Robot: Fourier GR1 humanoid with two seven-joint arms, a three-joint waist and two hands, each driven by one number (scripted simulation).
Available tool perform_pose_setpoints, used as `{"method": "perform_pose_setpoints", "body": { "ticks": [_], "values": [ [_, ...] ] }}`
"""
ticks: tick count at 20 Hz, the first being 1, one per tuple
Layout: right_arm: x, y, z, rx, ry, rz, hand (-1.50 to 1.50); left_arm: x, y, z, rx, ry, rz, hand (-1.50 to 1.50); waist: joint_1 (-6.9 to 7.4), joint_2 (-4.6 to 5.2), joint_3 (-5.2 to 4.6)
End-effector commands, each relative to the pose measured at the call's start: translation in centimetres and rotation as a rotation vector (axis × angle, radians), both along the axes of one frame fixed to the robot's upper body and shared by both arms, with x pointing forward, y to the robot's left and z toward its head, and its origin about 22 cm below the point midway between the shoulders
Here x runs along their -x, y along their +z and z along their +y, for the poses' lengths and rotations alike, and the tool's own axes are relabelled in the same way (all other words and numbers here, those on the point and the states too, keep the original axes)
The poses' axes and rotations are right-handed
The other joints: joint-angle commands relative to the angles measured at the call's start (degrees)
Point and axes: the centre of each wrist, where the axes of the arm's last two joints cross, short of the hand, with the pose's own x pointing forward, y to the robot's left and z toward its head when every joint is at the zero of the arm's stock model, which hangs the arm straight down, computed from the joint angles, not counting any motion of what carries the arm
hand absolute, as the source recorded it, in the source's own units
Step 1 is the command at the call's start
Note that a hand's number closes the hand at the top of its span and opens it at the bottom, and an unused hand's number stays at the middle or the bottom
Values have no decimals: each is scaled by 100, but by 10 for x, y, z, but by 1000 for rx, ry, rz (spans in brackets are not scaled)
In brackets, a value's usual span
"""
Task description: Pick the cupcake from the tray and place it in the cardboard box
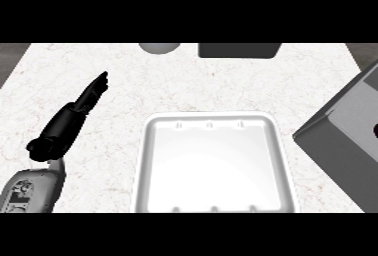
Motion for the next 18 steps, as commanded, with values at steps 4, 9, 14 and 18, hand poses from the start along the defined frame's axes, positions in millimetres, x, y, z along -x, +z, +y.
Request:
{"method": "perform_pose_setpoints", "body": {
  "ticks": [4,9,14,18],
  "values": [
    [-6,4,-9,-297,94,-316,-150,-1,-4,0,0,4,5,0,-53,-12,4],
    [-10,-5,-23,-815,-65,-611,-150,2,-4,3,-7,19,8,0,-99,-57,9],
    [15,3,-62,-977,-245,-662,-150,9,-12,0,0,3,4,0,-29,-2,3],
    [45,-11,-89,-965,-313,-751,-150,-4,8,-10,-5,9,-7,0,-18,21,11]
  ]
}}
